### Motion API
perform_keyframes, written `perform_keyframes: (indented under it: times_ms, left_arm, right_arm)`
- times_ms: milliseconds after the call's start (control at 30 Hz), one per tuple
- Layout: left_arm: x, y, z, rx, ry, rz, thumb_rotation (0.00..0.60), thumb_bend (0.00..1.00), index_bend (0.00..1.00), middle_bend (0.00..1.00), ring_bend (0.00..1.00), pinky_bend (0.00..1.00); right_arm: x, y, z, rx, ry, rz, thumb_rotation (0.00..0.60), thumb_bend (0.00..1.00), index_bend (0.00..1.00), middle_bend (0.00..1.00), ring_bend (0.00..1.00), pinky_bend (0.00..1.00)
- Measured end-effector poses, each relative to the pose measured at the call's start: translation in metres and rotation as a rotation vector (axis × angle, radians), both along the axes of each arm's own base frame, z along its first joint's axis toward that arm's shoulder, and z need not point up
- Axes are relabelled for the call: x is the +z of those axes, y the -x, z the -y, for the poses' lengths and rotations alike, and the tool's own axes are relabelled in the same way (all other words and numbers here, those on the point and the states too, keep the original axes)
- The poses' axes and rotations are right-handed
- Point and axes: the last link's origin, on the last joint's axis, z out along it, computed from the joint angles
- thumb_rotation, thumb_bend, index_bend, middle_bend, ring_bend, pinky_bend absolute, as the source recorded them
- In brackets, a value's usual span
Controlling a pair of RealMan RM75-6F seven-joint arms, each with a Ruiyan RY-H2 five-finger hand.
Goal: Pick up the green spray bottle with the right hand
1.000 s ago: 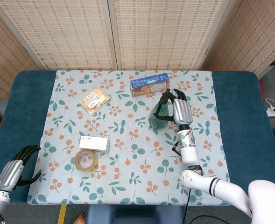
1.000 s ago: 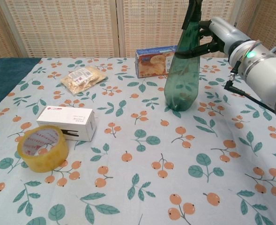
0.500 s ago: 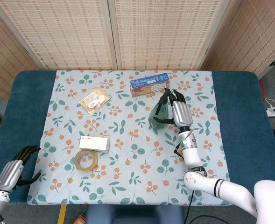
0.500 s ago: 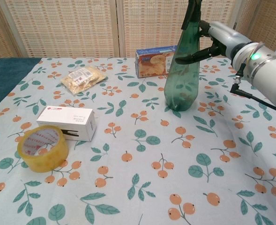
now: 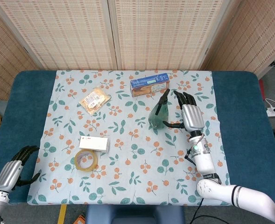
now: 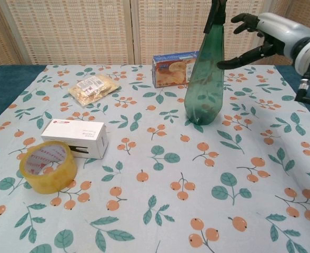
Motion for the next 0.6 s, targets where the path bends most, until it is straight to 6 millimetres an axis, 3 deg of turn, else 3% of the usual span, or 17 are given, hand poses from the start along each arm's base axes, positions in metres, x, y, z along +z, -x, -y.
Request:
perform_keyframes:
  times_ms: [267,500,600]
  left_arm:
    - [0.001,0.000,0.002,-0.001,-0.007,0.002,0.600,0.25,0.10,0.09,0.00,0.12]
    - [0.005,0.001,0.006,0.002,-0.028,0.004,0.600,0.25,0.10,0.08,0.00,0.12]
    - [0.005,0.000,0.006,-0.002,-0.027,0.003,0.600,0.25,0.11,0.08,0.00,0.12]
  right_arm:
    - [0.048,0.035,-0.027,-0.093,-0.020,-0.225,0.600,0.00,0.00,0.08,0.00,0.00]
    - [0.116,0.100,-0.087,-0.246,0.015,-0.307,0.600,0.00,0.00,0.08,0.00,0.00]
    - [0.127,0.127,-0.106,-0.266,0.073,-0.275,0.600,0.00,0.00,0.08,0.00,0.00]
